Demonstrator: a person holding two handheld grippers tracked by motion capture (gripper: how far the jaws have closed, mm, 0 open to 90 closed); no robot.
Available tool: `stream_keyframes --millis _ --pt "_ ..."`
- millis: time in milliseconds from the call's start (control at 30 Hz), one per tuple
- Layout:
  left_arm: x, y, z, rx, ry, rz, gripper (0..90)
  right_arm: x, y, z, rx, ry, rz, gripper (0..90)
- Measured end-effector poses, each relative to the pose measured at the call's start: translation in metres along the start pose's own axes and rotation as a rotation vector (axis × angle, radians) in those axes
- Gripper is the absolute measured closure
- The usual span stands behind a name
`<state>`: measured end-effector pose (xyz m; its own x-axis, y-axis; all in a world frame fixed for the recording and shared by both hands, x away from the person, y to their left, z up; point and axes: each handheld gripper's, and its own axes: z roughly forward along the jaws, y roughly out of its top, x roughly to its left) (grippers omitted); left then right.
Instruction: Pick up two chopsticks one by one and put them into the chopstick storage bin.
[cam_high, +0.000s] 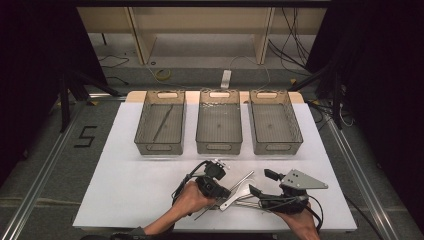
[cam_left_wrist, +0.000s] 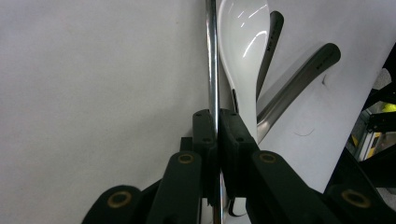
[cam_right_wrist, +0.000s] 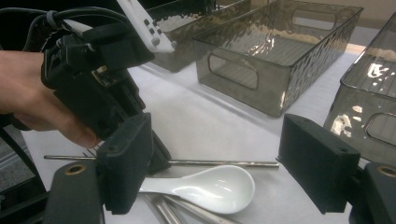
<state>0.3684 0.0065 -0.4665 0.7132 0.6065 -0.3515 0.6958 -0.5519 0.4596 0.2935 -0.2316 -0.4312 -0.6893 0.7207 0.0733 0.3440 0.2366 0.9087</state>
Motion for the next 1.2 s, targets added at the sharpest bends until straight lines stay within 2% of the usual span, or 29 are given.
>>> stream_keyframes --millis 67,233,400,633,767,1200 --pt "0.0 0.0 -0.003 -0.021 -0.004 0.002 85.0 0.0 0.0 0.0 0.0 0.001 0.0 26.9" --pt "-0.003 0.001 -0.007 -0.029 -0.026 0.018 85.1 0.0 0.0 -0.001 -0.002 0.0 0.001 26.9" --pt "-0.003 0.003 -0.013 -0.052 -0.034 0.015 85.2 0.0 0.0 -0.001 -0.001 0.0 0.001 26.9" --pt "-0.001 0.007 -0.032 -0.109 -0.03 0.03 85.2 0.0 0.0 -0.001 -0.001 -0.001 0.001 26.9" --pt "0.006 0.009 -0.046 -0.141 -0.021 0.037 85.2 0.0 0.0 0.0 0.001 -0.001 0.0 26.9" --pt "0.04 0.012 -0.087 -0.258 0.043 -0.011 85.2 0.0 0.0 0.0 0.0 0.0 0.001 26.9"
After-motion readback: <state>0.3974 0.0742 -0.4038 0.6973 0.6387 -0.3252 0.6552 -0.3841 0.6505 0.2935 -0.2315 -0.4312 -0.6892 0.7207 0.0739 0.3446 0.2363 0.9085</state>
